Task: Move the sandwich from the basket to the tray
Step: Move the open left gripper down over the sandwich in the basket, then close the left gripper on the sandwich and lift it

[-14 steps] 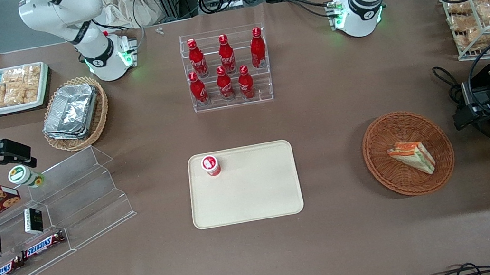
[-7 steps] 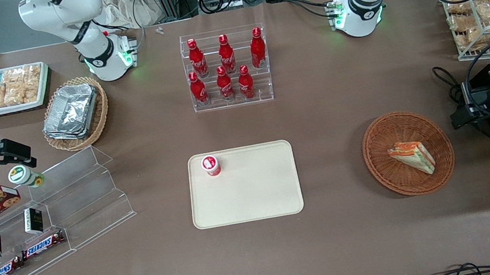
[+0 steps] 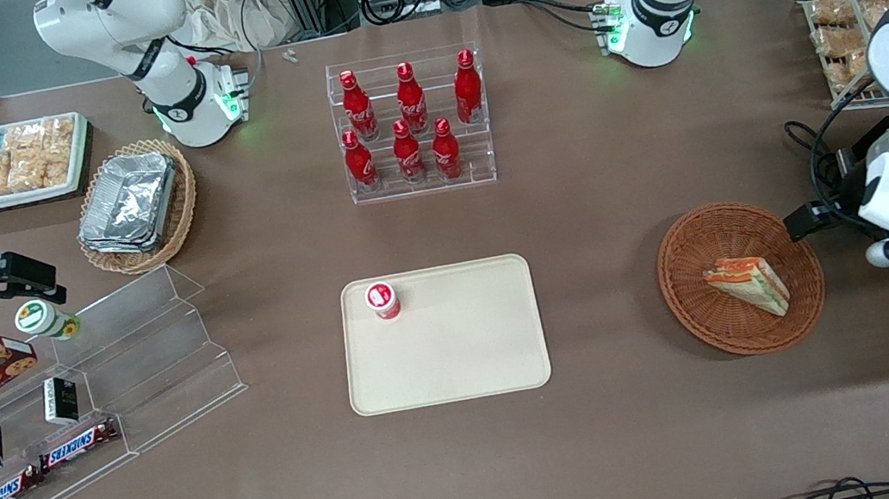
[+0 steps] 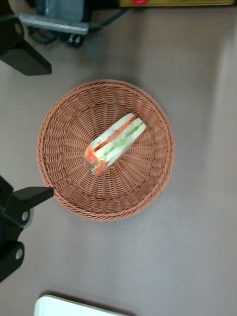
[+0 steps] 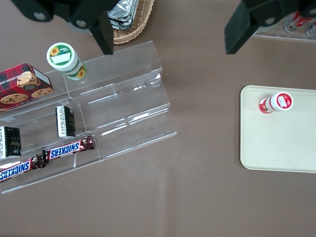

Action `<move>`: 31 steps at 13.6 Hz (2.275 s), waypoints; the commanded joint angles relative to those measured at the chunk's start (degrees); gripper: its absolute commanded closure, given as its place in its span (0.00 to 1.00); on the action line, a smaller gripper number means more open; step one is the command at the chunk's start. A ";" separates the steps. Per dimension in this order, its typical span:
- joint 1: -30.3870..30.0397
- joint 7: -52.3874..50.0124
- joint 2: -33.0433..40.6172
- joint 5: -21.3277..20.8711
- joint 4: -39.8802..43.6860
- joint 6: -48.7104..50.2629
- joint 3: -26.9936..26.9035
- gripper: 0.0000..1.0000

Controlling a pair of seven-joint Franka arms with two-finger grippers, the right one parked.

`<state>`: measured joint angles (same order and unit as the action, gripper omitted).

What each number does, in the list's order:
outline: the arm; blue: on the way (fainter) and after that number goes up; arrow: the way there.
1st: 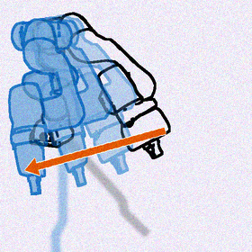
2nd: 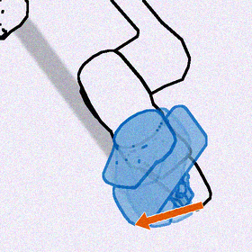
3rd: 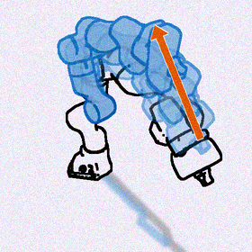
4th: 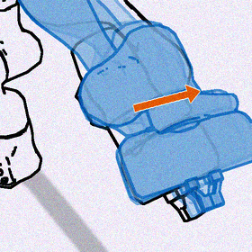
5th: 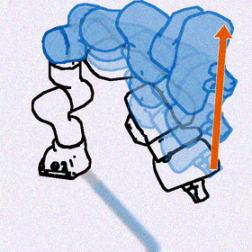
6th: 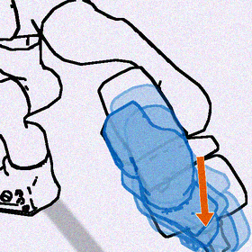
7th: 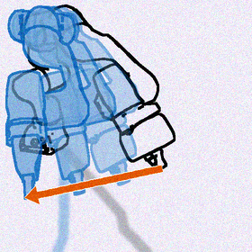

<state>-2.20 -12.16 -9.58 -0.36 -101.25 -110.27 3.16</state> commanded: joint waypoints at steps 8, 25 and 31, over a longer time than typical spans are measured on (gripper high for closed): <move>1.85 -30.19 -6.50 -0.60 -5.53 -12.32 -0.35 0.00; -0.17 -38.73 -11.61 -0.78 -16.17 -31.08 -0.88 0.66; 0.26 -40.48 -6.33 -0.25 -3.56 -6.07 -0.44 0.96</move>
<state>-2.27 -50.55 -17.82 -0.38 -110.51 -125.30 2.34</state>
